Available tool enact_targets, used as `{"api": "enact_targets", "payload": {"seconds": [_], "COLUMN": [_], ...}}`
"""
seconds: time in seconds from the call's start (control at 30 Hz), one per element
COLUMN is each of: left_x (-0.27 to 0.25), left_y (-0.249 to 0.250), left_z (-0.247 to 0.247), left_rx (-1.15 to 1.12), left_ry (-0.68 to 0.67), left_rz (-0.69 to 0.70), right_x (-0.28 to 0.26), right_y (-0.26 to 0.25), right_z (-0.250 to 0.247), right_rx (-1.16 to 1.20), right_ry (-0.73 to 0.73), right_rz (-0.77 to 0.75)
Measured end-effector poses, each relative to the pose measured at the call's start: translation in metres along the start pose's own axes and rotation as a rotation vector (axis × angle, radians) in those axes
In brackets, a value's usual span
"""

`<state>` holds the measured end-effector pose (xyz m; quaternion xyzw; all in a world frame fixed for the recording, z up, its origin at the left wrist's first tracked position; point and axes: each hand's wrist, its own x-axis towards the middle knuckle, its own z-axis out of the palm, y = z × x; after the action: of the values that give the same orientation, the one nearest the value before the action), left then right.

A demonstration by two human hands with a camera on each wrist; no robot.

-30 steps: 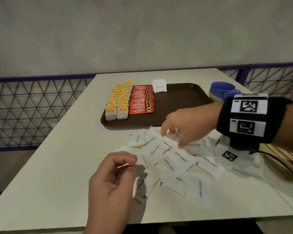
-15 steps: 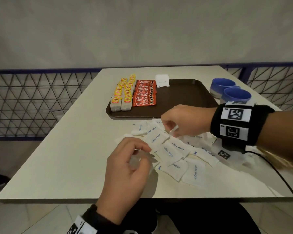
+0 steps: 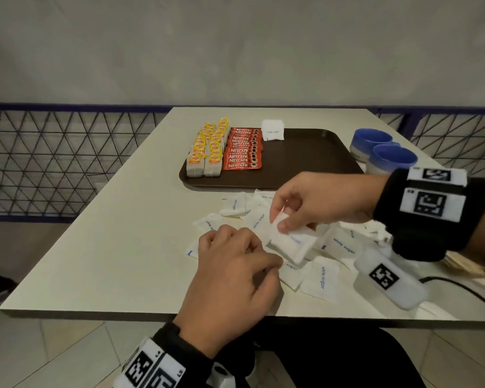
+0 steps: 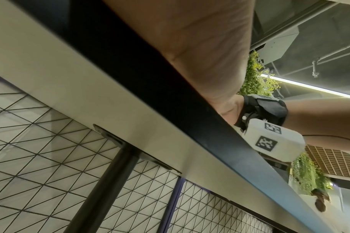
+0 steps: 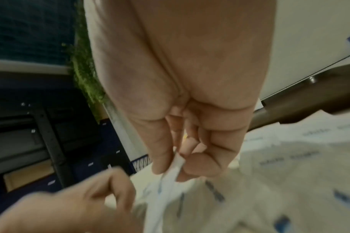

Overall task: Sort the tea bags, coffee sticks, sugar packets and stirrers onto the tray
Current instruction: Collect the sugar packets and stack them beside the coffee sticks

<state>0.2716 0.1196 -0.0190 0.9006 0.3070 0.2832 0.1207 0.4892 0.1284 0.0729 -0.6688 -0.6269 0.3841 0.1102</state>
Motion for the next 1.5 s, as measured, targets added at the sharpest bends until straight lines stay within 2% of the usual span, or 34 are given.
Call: {"api": "enact_targets", "payload": {"seconds": [0.17,0.3,0.43,0.6,0.73,0.8,1.0,1.3,1.5], "left_x": [-0.002,0.0,0.002,0.003,0.004,0.003,0.004,0.003,0.003], "left_y": [-0.007,-0.007,-0.007,-0.011,-0.011,-0.011,-0.01,-0.012,-0.013], "left_z": [0.003,0.006,0.007,0.009,0.006,0.004,0.0,0.0,0.0], "left_rx": [-0.109,0.005,0.01,-0.085,-0.25,-0.301,-0.37,-0.341,-0.358], "left_ry": [0.139,0.058,0.036,0.083,0.272,0.323,0.332,0.334,0.355], "left_rz": [-0.095,-0.116,-0.122,-0.179,-0.247,-0.288,-0.364,-0.34,-0.349], "right_x": [0.002,0.004,0.003,0.002,0.002,0.004,0.011,0.011,0.013], "right_y": [-0.003,-0.01,-0.015,-0.018,-0.022,-0.024,-0.026,-0.03,-0.033], "right_z": [0.02,0.024,0.029,0.032,0.033,0.033,0.031,0.033,0.038], "right_rx": [-0.244,-0.401,-0.493,-0.488,-0.507,-0.532,-0.508,-0.418,-0.468], "right_ry": [0.08,0.078,0.109,0.098,0.076,0.06,0.024,0.03,0.041], "right_rz": [0.095,0.103,0.089,0.062,0.054,0.056,0.075,0.068,0.044]}}
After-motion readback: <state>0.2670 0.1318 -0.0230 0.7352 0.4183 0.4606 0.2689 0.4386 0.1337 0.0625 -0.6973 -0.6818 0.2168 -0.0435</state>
